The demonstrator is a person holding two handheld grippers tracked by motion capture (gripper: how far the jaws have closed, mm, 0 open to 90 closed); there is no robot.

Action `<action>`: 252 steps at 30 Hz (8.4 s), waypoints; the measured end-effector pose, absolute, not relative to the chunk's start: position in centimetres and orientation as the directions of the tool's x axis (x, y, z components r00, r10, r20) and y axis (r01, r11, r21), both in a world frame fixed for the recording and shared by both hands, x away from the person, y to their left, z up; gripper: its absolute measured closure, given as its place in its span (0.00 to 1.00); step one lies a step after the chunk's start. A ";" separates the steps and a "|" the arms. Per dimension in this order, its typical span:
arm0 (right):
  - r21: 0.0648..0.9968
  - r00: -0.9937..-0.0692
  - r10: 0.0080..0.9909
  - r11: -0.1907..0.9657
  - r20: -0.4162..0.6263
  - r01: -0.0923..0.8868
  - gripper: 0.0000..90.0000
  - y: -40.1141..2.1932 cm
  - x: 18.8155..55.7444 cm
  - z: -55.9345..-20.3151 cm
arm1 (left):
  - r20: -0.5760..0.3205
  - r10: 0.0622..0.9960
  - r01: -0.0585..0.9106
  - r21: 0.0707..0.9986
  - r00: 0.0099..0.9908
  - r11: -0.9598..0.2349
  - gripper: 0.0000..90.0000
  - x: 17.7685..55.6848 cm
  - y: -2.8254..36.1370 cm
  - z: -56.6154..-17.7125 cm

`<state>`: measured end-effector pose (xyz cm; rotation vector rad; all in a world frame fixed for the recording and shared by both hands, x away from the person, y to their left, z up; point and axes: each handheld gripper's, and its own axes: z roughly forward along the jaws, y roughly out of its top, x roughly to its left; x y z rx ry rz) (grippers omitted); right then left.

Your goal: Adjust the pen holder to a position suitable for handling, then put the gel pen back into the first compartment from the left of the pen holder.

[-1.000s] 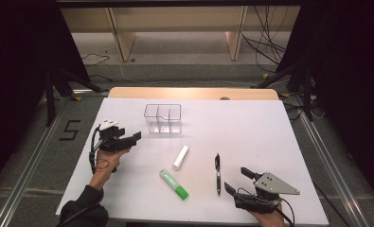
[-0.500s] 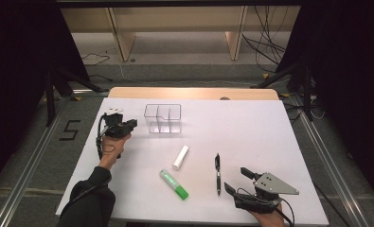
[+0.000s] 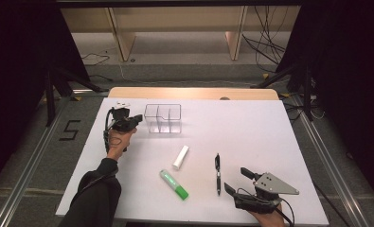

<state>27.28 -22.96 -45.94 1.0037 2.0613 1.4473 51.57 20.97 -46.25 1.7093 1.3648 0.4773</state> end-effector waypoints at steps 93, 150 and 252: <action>0.884 -0.532 0.846 0.220 0.038 0.413 0.27 -21.4 27.2 -46.5 | -0.225 0.839 0.582 0.803 0.496 -0.129 0.30 41.7 14.0 -43.8; 0.796 -0.359 0.933 0.210 0.010 0.568 0.47 -15.5 29.1 -48.7 | -0.156 0.800 0.455 0.876 0.580 -0.159 0.21 32.7 16.6 -45.9; 0.769 -0.241 0.970 0.182 -0.037 0.613 0.88 -14.0 28.9 -50.0 | -0.125 0.788 0.419 0.890 0.603 -0.180 0.20 31.3 17.0 -45.6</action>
